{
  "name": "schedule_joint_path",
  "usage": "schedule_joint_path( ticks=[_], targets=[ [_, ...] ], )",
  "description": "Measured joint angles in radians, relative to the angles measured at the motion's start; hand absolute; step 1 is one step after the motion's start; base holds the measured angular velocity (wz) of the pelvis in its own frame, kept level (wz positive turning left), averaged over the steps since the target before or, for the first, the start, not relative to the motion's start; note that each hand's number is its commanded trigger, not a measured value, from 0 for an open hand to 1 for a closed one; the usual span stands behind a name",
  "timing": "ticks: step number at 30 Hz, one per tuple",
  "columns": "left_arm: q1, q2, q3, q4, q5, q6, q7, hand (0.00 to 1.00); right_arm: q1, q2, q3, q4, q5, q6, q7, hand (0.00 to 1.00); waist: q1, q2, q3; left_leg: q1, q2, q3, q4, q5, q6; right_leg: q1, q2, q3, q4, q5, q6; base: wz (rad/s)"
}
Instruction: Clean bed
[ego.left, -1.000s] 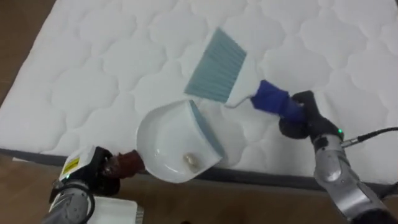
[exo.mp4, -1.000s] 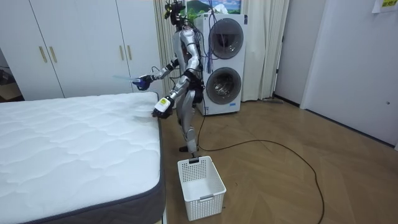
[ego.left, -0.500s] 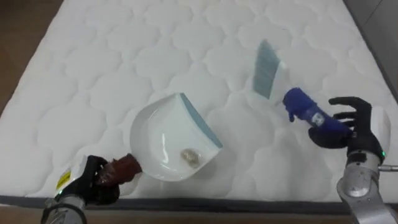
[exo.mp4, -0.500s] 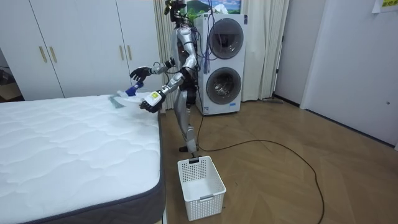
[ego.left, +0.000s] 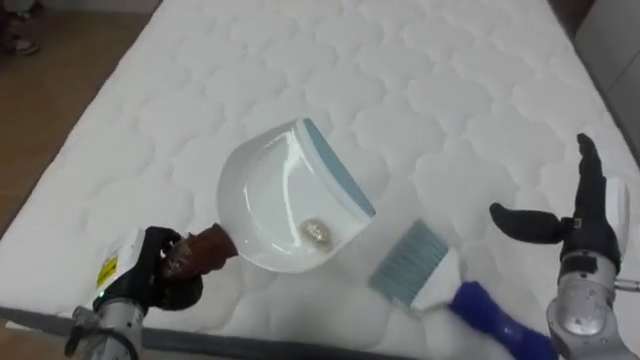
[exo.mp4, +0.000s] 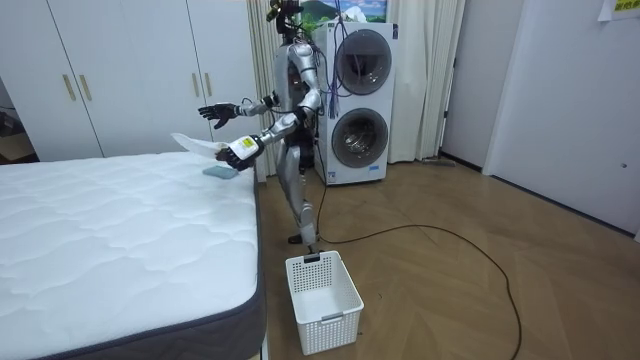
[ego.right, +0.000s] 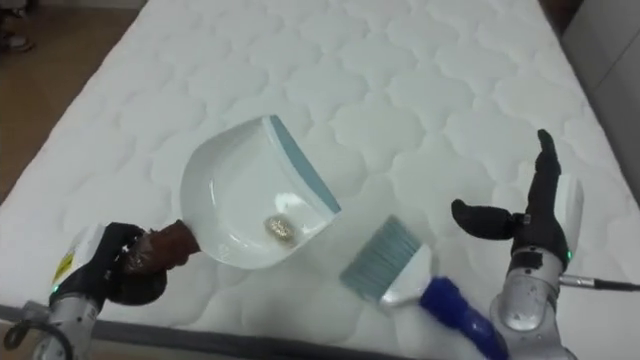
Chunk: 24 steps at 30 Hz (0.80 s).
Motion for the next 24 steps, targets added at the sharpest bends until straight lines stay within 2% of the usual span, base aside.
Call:
schedule_joint_path(
  ticks=[4,6,7,9,11,12,14,15,16,17,18,19,20,21,22,23,24],
  targets=[
    [0.002,0.000,0.011,0.000,0.000,-0.001,0.001,1.00,0.000,0.002,0.000,-0.023,-0.002,-0.003,-0.003,0.00,0.012,0.001,0.0005,-0.017,-0.004,-0.037,0.019,0.004,-0.007,0.013,0.007,-0.002,-0.001,-0.001,0.001,0.45],
    [0.001,-0.001,0.026,-0.001,-0.003,-0.001,0.002,1.00,0.000,0.002,0.000,-0.053,-0.003,-0.012,-0.011,0.00,0.010,0.001,0.0005,-0.047,-0.010,-0.076,0.036,0.009,-0.013,0.012,0.013,-0.003,-0.003,-0.002,0.001,0.59],
    [0.001,-0.002,0.030,-0.001,-0.003,-0.001,0.002,1.00,0.000,0.002,0.000,-0.054,-0.003,-0.015,-0.015,0.00,0.010,0.001,0.0005,-0.053,-0.010,-0.081,0.043,0.010,-0.015,0.012,0.014,-0.003,-0.003,-0.003,0.001,0.64],
    [0.002,-0.017,0.038,-0.001,-0.003,-0.001,0.003,1.00,0.000,0.002,0.000,-0.054,-0.003,-0.017,-0.024,0.00,0.014,0.003,0.0014,-0.087,-0.012,-0.101,0.081,0.012,-0.018,0.009,0.022,-0.008,-0.003,-0.006,-0.002,0.64],
    [0.003,-0.034,0.038,-0.001,-0.003,-0.001,0.003,1.00,0.000,0.002,0.000,-0.047,0.000,-0.018,-0.024,0.00,0.021,0.004,0.0020,-0.111,-0.016,-0.117,0.099,0.015,-0.022,0.009,0.024,-0.029,-0.003,-0.010,-0.005,0.60],
    [0.004,-0.047,0.038,-0.002,-0.002,-0.002,0.004,1.00,0.000,0.003,-0.002,-0.037,-0.002,-0.018,-0.024,0.00,0.024,0.004,0.0020,-0.125,-0.016,-0.120,0.107,0.017,-0.025,0.009,0.025,-0.061,-0.003,-0.014,-0.007,0.67],
    [0.011,-0.065,0.038,-0.006,-0.002,-0.001,0.003,1.00,0.002,0.004,-0.010,-0.023,-0.002,-0.018,-0.025,0.00,0.032,0.004,0.0020,-0.144,-0.017,-0.124,0.113,0.029,-0.028,0.008,0.027,-0.084,-0.003,-0.016,-0.009,0.68],
    [0.014,-0.067,0.038,-0.011,-0.002,-0.002,0.003,1.00,0.009,0.004,-0.011,-0.023,-0.002,-0.021,-0.035,0.00,0.032,0.004,0.0021,-0.164,-0.013,-0.104,0.120,0.035,-0.028,0.010,0.026,-0.110,-0.003,-0.022,-0.016,0.86],
    [0.014,-0.067,0.038,-0.020,-0.003,-0.002,0.003,1.00,0.019,0.004,-0.012,-0.023,-0.002,-0.029,-0.042,0.00,0.028,0.002,0.0027,-0.188,0.001,-0.034,0.128,0.046,-0.020,0.011,0.022,-0.149,-0.003,-0.036,-0.025,0.94],
    [0.014,-0.067,0.038,-0.024,-0.003,-0.003,0.003,1.00,0.025,0.004,-0.013,-0.023,-0.002,-0.031,-0.045,0.00,0.021,0.001,0.0034,-0.199,0.014,0.021,0.127,0.057,-0.011,0.011,0.019,-0.169,-0.002,-0.039,-0.027,1.11],
    [0.014,-0.066,0.039,-0.029,-0.004,-0.009,0.003,1.00,0.033,0.005,-0.012,-0.023,-0.002,-0.031,-0.043,0.00,0.010,-0.004,0.0055,-0.206,0.044,0.153,0.110,0.084,0.009,0.010,0.003,-0.215,0.000,-0.048,-0.031,0.87],
    [0.013,-0.066,0.040,-0.030,-0.004,-0.013,0.003,1.00,0.033,0.006,-0.012,-0.023,-0.001,-0.032,-0.043,0.00,0.009,-0.005,0.0071,-0.205,0.053,0.209,0.097,0.096,0.018,0.002,-0.005,-0.241,-0.002,-0.055,-0.034,0.96],
    [0.013,-0.067,0.040,-0.029,-0.005,-0.022,0.003,1.00,0.033,0.005,-0.012,-0.023,-0.001,-0.032,-0.042,0.00,0.003,-0.019,0.0160,-0.215,0.084,0.311,0.134,0.086,0.034,-0.001,-0.024,-0.323,0.007,-0.068,-0.034,0.63],
    [0.020,-0.066,0.041,-0.029,-0.007,-0.023,0.003,1.00,0.033,0.013,-0.009,-0.026,-0.002,-0.032,-0.034,0.00,0.008,-0.015,0.0131,-0.217,0.131,0.382,0.243,0.022,0.029,0.016,-0.031,-0.418,0.004,-0.070,-0.026,0.53],
    [0.021,-0.065,0.041,-0.029,-0.008,-0.023,0.003,1.00,0.033,0.017,-0.008,-0.028,-0.001,-0.033,-0.031,0.00,0.005,-0.013,0.0120,-0.213,0.157,0.403,0.293,-0.010,0.021,0.024,-0.030,-0.453,0.003,-0.073,-0.022,0.54],
    [0.019,-0.067,0.040,-0.029,-0.007,-0.024,0.003,1.00,0.033,0.021,-0.010,-0.028,-0.001,-0.032,-0.023,0.00,-0.007,-0.004,0.0087,-0.204,0.203,0.433,0.359,-0.056,-0.002,0.045,-0.027,-0.527,0.011,-0.079,-0.010,0.78],
    [0.016,-0.070,0.036,-0.026,-0.006,-0.027,0.003,1.00,0.033,0.022,-0.011,-0.026,0.000,-0.031,-0.018,0.00,-0.018,0.005,0.0150,-0.207,0.205,0.424,0.340,-0.072,-0.016,0.055,-0.024,-0.555,0.046,-0.083,-0.001,1.16]
  ],
)
